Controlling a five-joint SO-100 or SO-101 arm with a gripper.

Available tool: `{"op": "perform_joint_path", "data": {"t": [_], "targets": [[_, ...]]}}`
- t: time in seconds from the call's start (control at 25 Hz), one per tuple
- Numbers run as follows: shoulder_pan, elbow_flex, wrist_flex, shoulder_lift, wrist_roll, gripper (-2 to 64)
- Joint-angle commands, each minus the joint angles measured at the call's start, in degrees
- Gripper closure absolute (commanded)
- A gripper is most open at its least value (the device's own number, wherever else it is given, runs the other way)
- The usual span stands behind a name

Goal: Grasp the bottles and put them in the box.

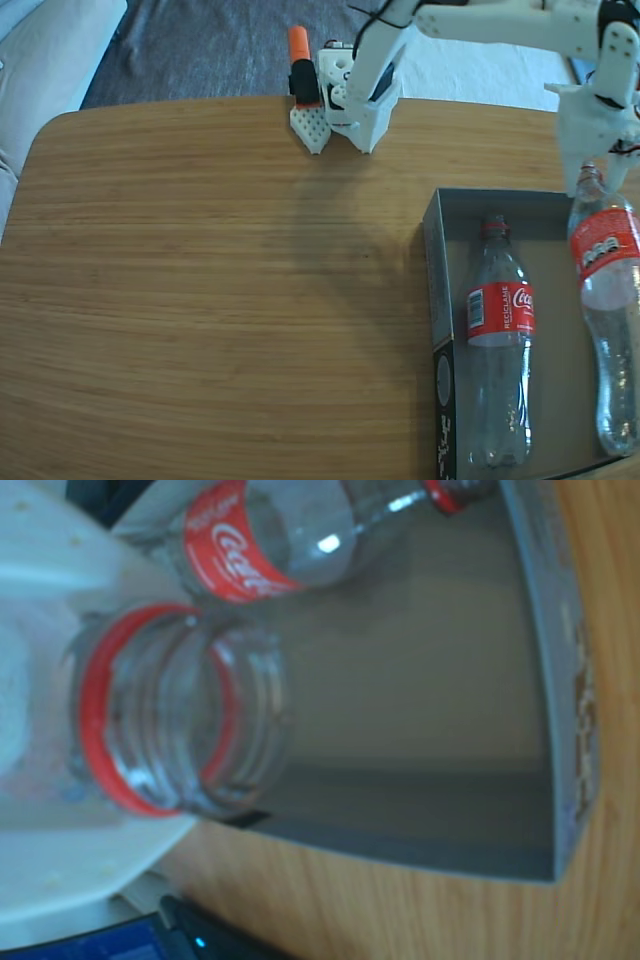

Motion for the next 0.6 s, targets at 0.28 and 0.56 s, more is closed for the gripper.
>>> {"op": "perform_joint_path", "data": {"t": [0.28, 0.56], "targets": [[-2.3, -6.9, 3.5, -6.9, -0.4, 61.7], [-1.8, -6.9, 3.4, -10.3, -0.4, 61.7]]}}
